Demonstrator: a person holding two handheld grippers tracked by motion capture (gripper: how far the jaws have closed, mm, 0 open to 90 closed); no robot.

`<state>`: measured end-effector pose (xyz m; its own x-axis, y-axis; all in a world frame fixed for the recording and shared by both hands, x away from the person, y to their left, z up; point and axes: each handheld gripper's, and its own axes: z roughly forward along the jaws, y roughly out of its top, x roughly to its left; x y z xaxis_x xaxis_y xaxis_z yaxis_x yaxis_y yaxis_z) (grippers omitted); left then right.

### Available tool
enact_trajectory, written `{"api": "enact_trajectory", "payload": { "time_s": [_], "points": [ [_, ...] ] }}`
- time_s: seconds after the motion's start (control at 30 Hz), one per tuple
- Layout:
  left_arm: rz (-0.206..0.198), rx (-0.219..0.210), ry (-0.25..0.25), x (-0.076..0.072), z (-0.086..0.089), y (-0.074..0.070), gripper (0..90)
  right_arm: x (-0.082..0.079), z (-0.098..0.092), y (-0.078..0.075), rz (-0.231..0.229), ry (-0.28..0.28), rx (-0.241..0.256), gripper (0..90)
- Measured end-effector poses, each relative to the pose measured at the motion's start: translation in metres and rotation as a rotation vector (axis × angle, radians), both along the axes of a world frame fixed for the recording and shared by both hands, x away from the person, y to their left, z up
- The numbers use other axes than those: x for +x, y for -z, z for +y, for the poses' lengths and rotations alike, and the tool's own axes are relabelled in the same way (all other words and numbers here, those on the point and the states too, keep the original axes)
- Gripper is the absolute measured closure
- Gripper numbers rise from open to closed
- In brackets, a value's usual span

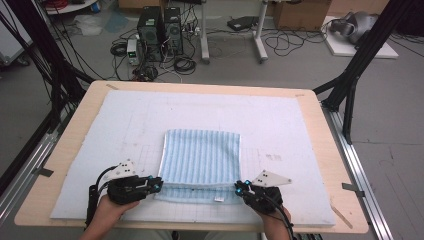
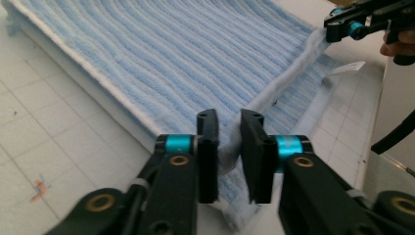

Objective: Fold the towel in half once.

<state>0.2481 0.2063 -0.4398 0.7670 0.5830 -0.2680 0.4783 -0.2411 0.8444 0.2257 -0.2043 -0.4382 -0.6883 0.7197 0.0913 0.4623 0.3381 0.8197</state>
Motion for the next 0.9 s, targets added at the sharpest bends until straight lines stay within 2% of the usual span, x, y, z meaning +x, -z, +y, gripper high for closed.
{"api": "enact_trajectory", "payload": {
  "time_s": [0.07, 0.1, 0.2, 0.27, 0.33, 0.47, 0.57, 0.67, 0.77, 0.9],
  "points": [
    [0.006, -0.034, -0.018, 0.0, 0.003, -0.003, 59.0, -0.003, -0.001, 0.001, 0.004, -0.001, 0.002, 76.1],
    [0.0, -0.053, -0.029, -0.001, 0.006, -0.005, 56.2, -0.004, -0.003, 0.0, 0.003, 0.001, 0.011, 73.4],
    [-0.022, -0.09, -0.057, 0.0, 0.01, -0.011, 53.9, -0.007, -0.008, -0.008, -0.019, 0.02, 0.053, 66.9],
    [-0.024, -0.091, -0.066, 0.002, 0.01, -0.012, 53.7, -0.007, -0.011, -0.014, -0.038, 0.044, 0.083, 63.0],
    [-0.024, -0.079, -0.069, 0.005, 0.008, -0.01, 53.9, -0.005, -0.012, -0.018, -0.054, 0.062, 0.084, 62.5],
    [-0.029, -0.063, -0.065, 0.008, 0.001, -0.007, 57.5, 0.0, -0.004, -0.012, -0.046, 0.071, 0.022, 64.6],
    [-0.019, -0.038, -0.06, 0.01, -0.004, -0.003, 65.1, 0.002, 0.006, -0.003, -0.033, 0.04, -0.05, 70.5],
    [0.0, 0.008, -0.047, 0.01, -0.011, 0.001, 73.3, 0.001, 0.012, 0.005, -0.007, 0.012, -0.126, 76.1],
    [0.017, 0.041, -0.039, 0.009, -0.016, 0.005, 76.6, -0.002, 0.01, 0.009, 0.012, -0.001, -0.141, 79.3],
    [0.031, 0.048, -0.03, 0.005, -0.017, 0.008, 77.9, -0.006, 0.006, 0.009, 0.022, -0.03, -0.143, 81.6]
  ]
}}
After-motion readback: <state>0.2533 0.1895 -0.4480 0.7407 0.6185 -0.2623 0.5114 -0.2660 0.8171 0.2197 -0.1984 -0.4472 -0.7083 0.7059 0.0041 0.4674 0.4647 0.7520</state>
